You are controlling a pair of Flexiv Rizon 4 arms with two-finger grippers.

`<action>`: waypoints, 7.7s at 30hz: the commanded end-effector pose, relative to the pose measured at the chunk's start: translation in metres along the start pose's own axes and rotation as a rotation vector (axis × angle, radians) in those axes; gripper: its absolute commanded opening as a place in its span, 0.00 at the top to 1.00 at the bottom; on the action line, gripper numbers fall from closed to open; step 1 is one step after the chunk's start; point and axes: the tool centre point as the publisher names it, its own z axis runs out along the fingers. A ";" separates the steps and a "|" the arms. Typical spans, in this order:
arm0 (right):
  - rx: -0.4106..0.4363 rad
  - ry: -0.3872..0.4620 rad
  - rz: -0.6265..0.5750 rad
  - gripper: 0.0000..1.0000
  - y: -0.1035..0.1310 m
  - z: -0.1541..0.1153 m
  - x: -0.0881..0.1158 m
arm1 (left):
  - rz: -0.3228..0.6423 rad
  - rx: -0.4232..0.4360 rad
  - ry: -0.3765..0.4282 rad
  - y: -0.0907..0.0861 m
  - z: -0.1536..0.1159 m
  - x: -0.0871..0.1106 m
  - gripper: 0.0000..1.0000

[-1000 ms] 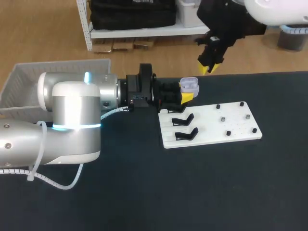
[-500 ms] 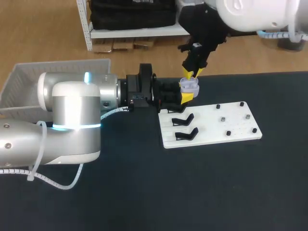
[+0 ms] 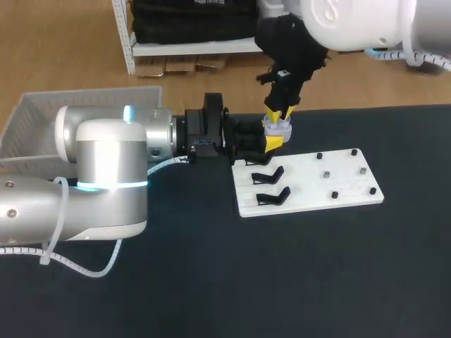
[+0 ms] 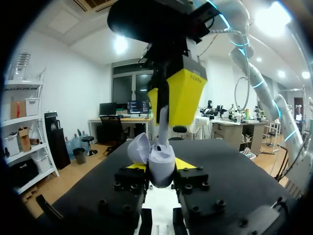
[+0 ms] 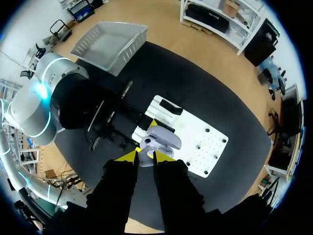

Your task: Pick up each earbud case from the left stands, insert the matching earbuds, close the lid, and place the case in the box.

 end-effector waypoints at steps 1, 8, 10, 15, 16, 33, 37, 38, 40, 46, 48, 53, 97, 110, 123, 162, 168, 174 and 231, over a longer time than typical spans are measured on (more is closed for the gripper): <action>0.004 -0.006 0.002 1.00 0.000 0.004 0.001 | 0.005 -0.008 -0.009 -0.001 0.001 0.002 1.00; 0.005 -0.007 0.000 1.00 0.001 0.008 0.001 | 0.005 -0.008 -0.009 -0.001 0.001 0.002 1.00; 0.005 -0.005 -0.001 1.00 0.002 0.009 0.001 | 0.005 -0.008 -0.009 -0.001 0.001 0.002 1.00; 0.004 0.000 -0.004 1.00 0.003 0.011 0.001 | 0.005 -0.008 -0.009 -0.001 0.001 0.002 1.00; 0.004 0.000 -0.004 1.00 0.003 0.011 0.001 | 0.005 -0.008 -0.009 -0.001 0.001 0.002 1.00; 0.007 -0.008 0.002 1.00 0.001 0.014 -0.007 | 0.005 -0.008 -0.009 -0.001 0.001 0.002 1.00; 0.008 -0.004 0.001 1.00 0.000 0.016 -0.007 | 0.005 -0.008 -0.009 -0.001 0.001 0.002 1.00; 0.009 -0.003 0.000 1.00 0.000 0.017 -0.006 | 0.005 -0.008 -0.009 -0.001 0.001 0.002 1.00; 0.012 0.000 -0.003 1.00 0.000 0.018 -0.006 | 0.005 -0.008 -0.009 -0.001 0.001 0.002 1.00; 0.023 0.007 -0.010 1.00 0.000 0.021 -0.004 | 0.005 -0.008 -0.009 -0.001 0.001 0.002 1.00; 0.025 0.008 -0.009 1.00 -0.001 0.022 -0.003 | 0.005 -0.008 -0.009 -0.001 0.001 0.002 1.00; 0.034 0.009 -0.009 1.00 -0.001 0.024 -0.002 | 0.005 -0.008 -0.009 -0.001 0.001 0.002 1.00; 0.060 0.016 0.007 0.73 -0.003 0.021 -0.002 | 0.005 -0.008 -0.009 -0.001 0.001 0.002 1.00; 0.066 0.022 0.021 0.71 -0.003 0.015 -0.004 | 0.005 -0.008 -0.009 -0.001 0.001 0.002 1.00; 0.052 -0.123 0.111 0.67 -0.022 -0.016 -0.036 | 0.005 -0.008 -0.009 -0.001 0.001 0.002 1.00; 0.071 -0.100 0.222 0.68 -0.044 0.021 -0.019 | 0.005 -0.008 -0.009 -0.001 0.001 0.002 1.00; 0.055 -0.094 0.222 0.67 -0.040 0.025 -0.013 | 0.005 -0.008 -0.009 -0.001 0.001 0.002 1.00; 0.040 -0.214 0.275 0.67 -0.054 0.000 -0.017 | 0.005 -0.008 -0.009 -0.001 0.001 0.002 1.00; -0.043 -0.372 0.339 0.00 -0.079 -0.021 -0.009 | -0.164 -0.409 0.071 0.175 -0.316 0.114 0.00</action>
